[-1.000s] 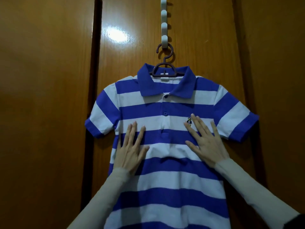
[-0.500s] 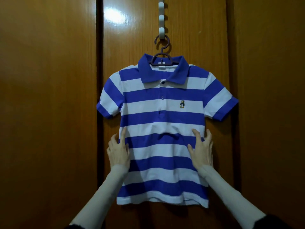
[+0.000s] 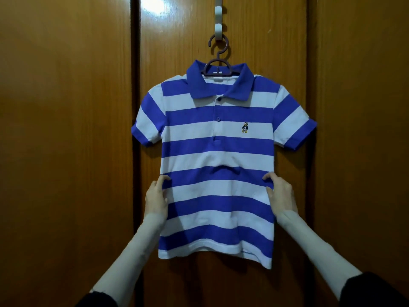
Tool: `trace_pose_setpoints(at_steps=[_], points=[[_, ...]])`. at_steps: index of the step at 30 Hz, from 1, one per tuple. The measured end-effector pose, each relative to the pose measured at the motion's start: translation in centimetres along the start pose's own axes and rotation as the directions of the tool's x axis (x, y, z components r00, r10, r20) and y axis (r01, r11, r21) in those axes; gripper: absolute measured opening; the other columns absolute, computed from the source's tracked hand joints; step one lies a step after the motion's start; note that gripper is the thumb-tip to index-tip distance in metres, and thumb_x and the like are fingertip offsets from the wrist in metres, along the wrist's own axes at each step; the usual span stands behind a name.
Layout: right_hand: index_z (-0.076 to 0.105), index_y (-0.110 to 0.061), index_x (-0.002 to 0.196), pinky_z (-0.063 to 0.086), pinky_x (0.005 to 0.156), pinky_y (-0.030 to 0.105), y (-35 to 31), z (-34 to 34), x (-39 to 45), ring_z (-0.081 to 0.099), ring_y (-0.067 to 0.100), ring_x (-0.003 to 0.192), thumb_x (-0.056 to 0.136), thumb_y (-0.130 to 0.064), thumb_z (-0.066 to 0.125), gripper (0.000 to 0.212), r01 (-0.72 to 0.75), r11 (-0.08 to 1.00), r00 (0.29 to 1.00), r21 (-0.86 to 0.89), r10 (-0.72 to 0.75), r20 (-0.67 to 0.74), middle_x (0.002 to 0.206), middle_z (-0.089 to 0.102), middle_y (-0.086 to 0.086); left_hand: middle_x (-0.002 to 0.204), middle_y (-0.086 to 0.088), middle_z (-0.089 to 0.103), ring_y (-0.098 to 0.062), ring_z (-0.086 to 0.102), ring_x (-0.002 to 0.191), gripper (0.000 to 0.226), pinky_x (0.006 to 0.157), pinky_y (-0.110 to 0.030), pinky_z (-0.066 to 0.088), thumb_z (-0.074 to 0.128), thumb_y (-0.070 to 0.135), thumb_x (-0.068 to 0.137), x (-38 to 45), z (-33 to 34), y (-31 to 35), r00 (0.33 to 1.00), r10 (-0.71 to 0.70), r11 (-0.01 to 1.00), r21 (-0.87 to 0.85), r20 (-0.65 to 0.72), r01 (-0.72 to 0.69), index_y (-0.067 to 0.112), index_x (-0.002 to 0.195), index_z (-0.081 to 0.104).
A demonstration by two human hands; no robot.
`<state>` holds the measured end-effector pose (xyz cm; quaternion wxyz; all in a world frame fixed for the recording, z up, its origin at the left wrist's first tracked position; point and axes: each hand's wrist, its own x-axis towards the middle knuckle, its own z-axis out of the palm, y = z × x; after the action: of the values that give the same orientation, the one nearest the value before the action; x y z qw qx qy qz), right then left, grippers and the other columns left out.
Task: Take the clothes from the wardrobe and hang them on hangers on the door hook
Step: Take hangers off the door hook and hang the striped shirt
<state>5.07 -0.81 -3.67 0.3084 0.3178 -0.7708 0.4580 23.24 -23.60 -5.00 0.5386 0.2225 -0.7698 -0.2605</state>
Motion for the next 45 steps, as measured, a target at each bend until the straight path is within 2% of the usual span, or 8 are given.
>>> trace_pose_setpoints(at_steps=[4, 10, 15, 21, 30, 37, 41, 45], points=[[0.050, -0.016, 0.101, 0.051, 0.067, 0.033, 1.9, -1.1, 0.0, 0.053, 0.021, 0.083, 0.090, 0.001, 0.047, 0.021, -0.079, 0.997, 0.996, -0.019, 0.080, 0.045, 0.111, 0.058, 0.015, 0.124, -0.008, 0.048, -0.026, 0.050, 0.113, 0.024, 0.088, -0.049, 0.052, 0.050, 0.010, 0.092, 0.0, -1.5, -1.4, 0.998, -0.039, 0.999, -0.012, 0.051, 0.040, 0.020, 0.113, 0.047], [0.052, -0.014, 0.112, 0.045, 0.075, 0.026, 1.7, -0.2, -1.3, 0.057, 0.024, 0.101, 0.089, 0.001, 0.050, 0.028, 0.009, 1.000, 1.000, -0.020, -0.008, 0.021, 0.111, 0.058, 0.010, 0.125, -0.007, 0.048, -0.023, 0.048, 0.116, 0.031, 0.089, -0.046, 0.051, 0.053, 0.010, 0.090, -1.1, -0.8, -1.5, 0.999, -0.010, 1.000, -0.020, 0.037, 0.011, 0.021, 0.118, 0.045], [0.053, -0.016, 0.113, 0.042, 0.078, 0.022, 3.0, 1.5, -4.3, 0.053, 0.017, 0.096, 0.087, -0.001, 0.054, 0.030, 0.037, 0.999, 0.998, 0.041, -0.039, 0.051, 0.113, 0.047, 0.004, 0.125, -0.003, 0.054, -0.021, 0.052, 0.118, 0.033, 0.092, -0.047, 0.051, 0.054, 0.008, 0.089, -4.0, 0.5, -3.5, 0.994, 0.004, 0.998, -0.062, 0.113, 0.003, 0.024, 0.116, 0.045], [0.052, -0.016, 0.114, 0.041, 0.077, 0.024, 5.0, 3.0, -7.8, 0.049, 0.015, 0.094, 0.087, 0.001, 0.053, 0.031, -0.009, 1.000, 0.992, 0.017, 0.006, 0.122, 0.113, 0.046, 0.006, 0.130, -0.003, 0.050, -0.024, 0.050, 0.121, 0.033, 0.091, -0.050, 0.052, 0.054, 0.009, 0.090, -6.8, 0.9, -5.1, 0.981, -0.062, 0.996, -0.057, 0.184, 0.074, 0.026, 0.116, 0.044], [0.052, -0.013, 0.108, 0.042, 0.085, 0.022, 6.9, 3.8, -10.1, 0.053, 0.022, 0.110, 0.086, 0.009, 0.050, 0.031, -0.068, 0.998, 0.980, 0.006, 0.066, 0.186, 0.114, 0.055, 0.009, 0.133, -0.004, 0.045, -0.021, 0.046, 0.122, 0.037, 0.091, -0.041, 0.052, 0.051, 0.005, 0.090, -8.4, 1.3, -6.3, 0.958, -0.121, 0.992, 0.001, 0.261, 0.125, 0.027, 0.117, 0.040], [0.049, -0.016, 0.107, 0.042, 0.083, 0.023, 8.1, 3.5, -11.4, 0.053, 0.023, 0.112, 0.086, 0.010, 0.049, 0.033, -0.113, 0.992, 0.965, -0.053, 0.123, 0.231, 0.116, 0.054, 0.010, 0.135, -0.007, 0.041, -0.026, 0.044, 0.124, 0.035, 0.087, -0.041, 0.053, 0.049, 0.004, 0.091, -9.2, 1.1, -8.0, 0.947, -0.199, 0.979, 0.103, 0.251, 0.178, 0.028, 0.116, 0.039], [0.048, -0.016, 0.108, 0.042, 0.078, 0.023, 7.5, 3.1, -11.0, 0.054, 0.023, 0.106, 0.087, 0.008, 0.050, 0.032, -0.116, 0.992, 0.967, -0.059, 0.126, 0.221, 0.114, 0.053, 0.010, 0.136, -0.007, 0.041, -0.024, 0.043, 0.124, 0.036, 0.084, -0.034, 0.051, 0.047, 0.003, 0.092, -9.1, 1.2, -6.9, 0.951, -0.193, 0.980, 0.089, 0.241, 0.176, 0.022, 0.122, 0.040], [0.051, -0.016, 0.107, 0.042, 0.080, 0.023, 6.8, 2.2, -9.6, 0.053, 0.022, 0.106, 0.086, 0.002, 0.055, 0.028, -0.095, 0.995, 0.980, -0.030, 0.099, 0.174, 0.113, 0.052, 0.007, 0.139, -0.005, 0.034, -0.022, 0.038, 0.128, 0.047, 0.089, -0.038, 0.051, 0.054, 0.008, 0.090, -8.5, 1.3, -5.5, 0.973, -0.192, 0.978, 0.109, 0.130, 0.178, 0.025, 0.131, 0.038]])
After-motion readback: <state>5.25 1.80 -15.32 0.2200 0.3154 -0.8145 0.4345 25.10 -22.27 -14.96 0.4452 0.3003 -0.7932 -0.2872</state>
